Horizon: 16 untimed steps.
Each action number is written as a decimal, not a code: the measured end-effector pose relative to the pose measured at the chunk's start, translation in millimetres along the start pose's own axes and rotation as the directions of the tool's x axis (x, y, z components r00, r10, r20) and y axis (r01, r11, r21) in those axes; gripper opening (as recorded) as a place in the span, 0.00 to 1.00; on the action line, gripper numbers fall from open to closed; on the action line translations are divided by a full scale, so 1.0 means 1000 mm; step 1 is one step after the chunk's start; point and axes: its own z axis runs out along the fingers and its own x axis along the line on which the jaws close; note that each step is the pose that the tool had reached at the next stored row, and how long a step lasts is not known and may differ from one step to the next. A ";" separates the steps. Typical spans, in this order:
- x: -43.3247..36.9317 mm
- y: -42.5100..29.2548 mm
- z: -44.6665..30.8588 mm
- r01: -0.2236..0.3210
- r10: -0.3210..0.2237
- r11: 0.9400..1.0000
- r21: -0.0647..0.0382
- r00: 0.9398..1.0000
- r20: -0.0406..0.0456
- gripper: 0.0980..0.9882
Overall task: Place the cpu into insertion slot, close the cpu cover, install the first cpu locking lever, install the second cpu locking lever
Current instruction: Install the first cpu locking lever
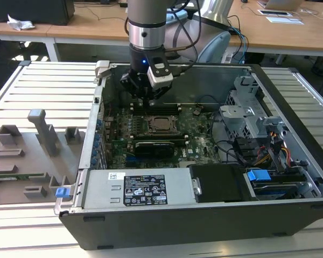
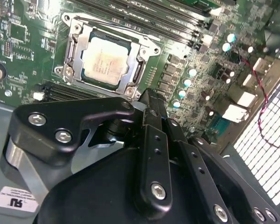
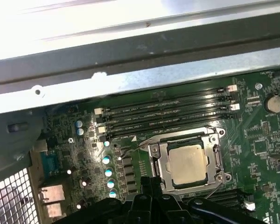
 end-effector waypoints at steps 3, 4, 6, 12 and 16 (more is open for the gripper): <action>0.0000 0.0000 0.0001 -0.036 0.036 0.999 -0.002 0.999 -0.002 0.01; 0.0000 0.0000 0.0001 -0.048 0.048 0.999 -0.002 0.999 -0.002 0.01; 0.0000 0.0000 0.0001 -0.051 0.051 0.999 -0.002 0.999 -0.003 0.01; 0.0048 -0.0009 0.0004 -0.051 0.051 0.999 -0.003 0.999 -0.003 0.01; 0.0103 -0.0019 0.0007 -0.044 0.044 0.998 -0.054 0.999 -0.015 0.01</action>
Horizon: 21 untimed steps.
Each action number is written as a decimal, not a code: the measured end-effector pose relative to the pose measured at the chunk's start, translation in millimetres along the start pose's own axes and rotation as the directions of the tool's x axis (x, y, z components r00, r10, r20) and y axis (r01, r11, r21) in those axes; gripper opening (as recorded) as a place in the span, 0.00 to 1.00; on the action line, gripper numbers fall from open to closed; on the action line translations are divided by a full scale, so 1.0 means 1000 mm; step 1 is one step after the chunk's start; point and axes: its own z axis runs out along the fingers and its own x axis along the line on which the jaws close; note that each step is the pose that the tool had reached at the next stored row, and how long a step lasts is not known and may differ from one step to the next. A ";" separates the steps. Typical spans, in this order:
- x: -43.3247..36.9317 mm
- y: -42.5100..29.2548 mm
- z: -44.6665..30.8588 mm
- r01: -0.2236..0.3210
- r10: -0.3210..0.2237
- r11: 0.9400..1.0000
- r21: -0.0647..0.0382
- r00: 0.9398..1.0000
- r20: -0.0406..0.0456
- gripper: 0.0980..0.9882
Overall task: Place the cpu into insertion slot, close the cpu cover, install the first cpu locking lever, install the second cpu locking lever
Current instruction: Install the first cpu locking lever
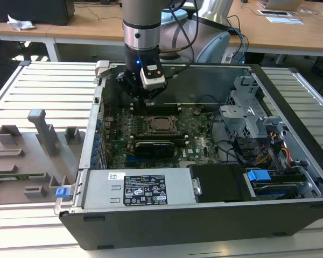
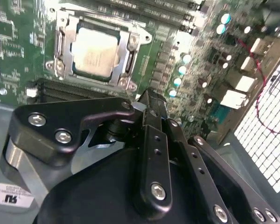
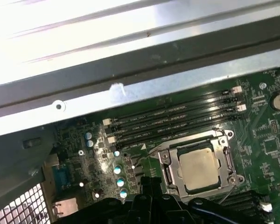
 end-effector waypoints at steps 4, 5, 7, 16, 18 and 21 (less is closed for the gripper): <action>0.0000 0.0000 0.0000 0.077 -0.077 0.997 -0.020 0.997 -0.006 0.01; 0.0000 0.0000 -0.0001 0.096 -0.096 0.995 -0.021 0.995 -0.006 0.01; 0.0000 0.0000 0.0000 0.148 -0.148 0.989 -0.021 0.989 -0.007 0.01; 0.0136 -0.0030 -0.0001 0.148 -0.148 0.989 -0.023 0.989 -0.007 0.01; 0.0173 -0.0025 -0.0001 0.148 -0.148 0.989 -0.026 0.989 -0.007 0.01; 0.0199 0.0010 0.0000 0.148 -0.148 0.989 -0.029 0.989 -0.008 0.01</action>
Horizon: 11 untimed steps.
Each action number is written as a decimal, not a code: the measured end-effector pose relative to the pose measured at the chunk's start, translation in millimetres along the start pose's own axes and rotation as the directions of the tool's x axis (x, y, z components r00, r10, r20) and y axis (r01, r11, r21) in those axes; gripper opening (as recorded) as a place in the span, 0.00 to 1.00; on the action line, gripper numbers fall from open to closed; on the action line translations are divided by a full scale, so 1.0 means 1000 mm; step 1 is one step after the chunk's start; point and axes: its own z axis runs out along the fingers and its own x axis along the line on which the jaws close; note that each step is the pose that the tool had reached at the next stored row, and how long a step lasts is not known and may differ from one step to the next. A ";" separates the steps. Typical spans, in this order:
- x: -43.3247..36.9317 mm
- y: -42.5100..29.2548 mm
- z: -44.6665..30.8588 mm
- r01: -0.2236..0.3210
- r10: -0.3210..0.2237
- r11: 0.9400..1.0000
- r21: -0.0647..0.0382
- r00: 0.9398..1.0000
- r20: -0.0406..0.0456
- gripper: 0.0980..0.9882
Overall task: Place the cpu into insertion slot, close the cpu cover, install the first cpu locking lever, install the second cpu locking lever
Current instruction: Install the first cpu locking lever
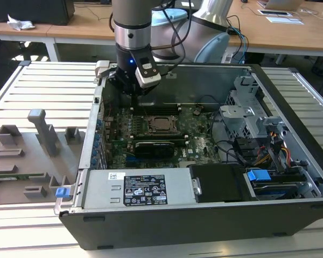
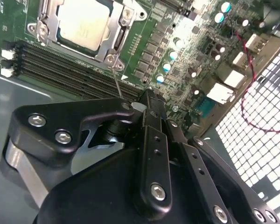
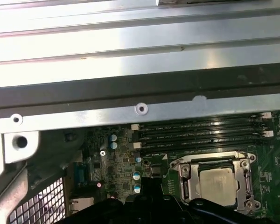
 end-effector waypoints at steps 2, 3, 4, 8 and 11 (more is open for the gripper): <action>0.0003 0.0033 0.0001 0.000 0.000 1.000 0.000 1.000 0.000 0.01; 0.0002 0.0050 0.0002 0.001 -0.001 1.000 0.000 1.000 0.000 0.01; -0.0012 0.0059 0.0003 0.001 -0.001 1.000 0.000 1.000 0.000 0.01; -0.0136 0.0071 0.0003 0.001 -0.001 1.000 0.000 1.000 -0.001 0.01; -0.0202 0.0077 0.0003 0.001 -0.001 1.000 0.000 1.000 -0.002 0.01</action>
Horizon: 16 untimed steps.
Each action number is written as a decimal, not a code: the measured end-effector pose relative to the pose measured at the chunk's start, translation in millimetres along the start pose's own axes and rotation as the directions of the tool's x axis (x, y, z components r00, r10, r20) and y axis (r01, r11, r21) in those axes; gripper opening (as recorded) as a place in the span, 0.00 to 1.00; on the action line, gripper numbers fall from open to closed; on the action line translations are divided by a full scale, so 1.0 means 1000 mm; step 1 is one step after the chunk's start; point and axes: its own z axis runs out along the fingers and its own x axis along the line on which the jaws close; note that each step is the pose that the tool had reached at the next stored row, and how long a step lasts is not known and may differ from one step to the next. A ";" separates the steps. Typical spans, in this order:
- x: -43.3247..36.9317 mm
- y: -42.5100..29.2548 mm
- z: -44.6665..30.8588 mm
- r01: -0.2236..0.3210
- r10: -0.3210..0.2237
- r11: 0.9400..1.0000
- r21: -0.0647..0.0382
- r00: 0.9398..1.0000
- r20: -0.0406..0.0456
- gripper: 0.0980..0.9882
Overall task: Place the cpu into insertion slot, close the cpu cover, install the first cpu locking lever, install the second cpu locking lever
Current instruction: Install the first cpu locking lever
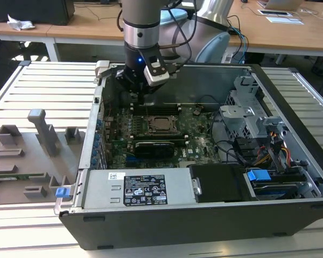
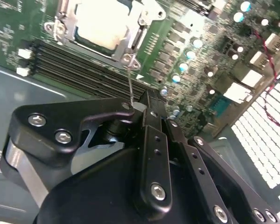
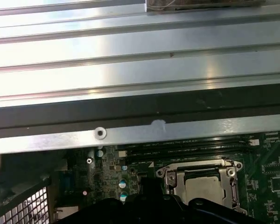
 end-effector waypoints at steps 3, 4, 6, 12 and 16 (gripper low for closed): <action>-0.0084 0.0008 0.0001 0.000 0.000 1.000 0.000 1.000 -0.002 0.01; -0.0102 0.0010 0.0001 0.000 0.000 1.000 0.000 1.000 -0.002 0.01; -0.0173 0.0016 0.0003 0.000 0.000 1.000 0.000 1.000 -0.004 0.01; -0.0290 0.0026 0.0007 0.000 0.000 1.000 -0.001 1.000 -0.006 0.01; -0.0291 0.0018 0.0099 0.123 -0.123 0.992 -0.012 0.992 -0.013 0.01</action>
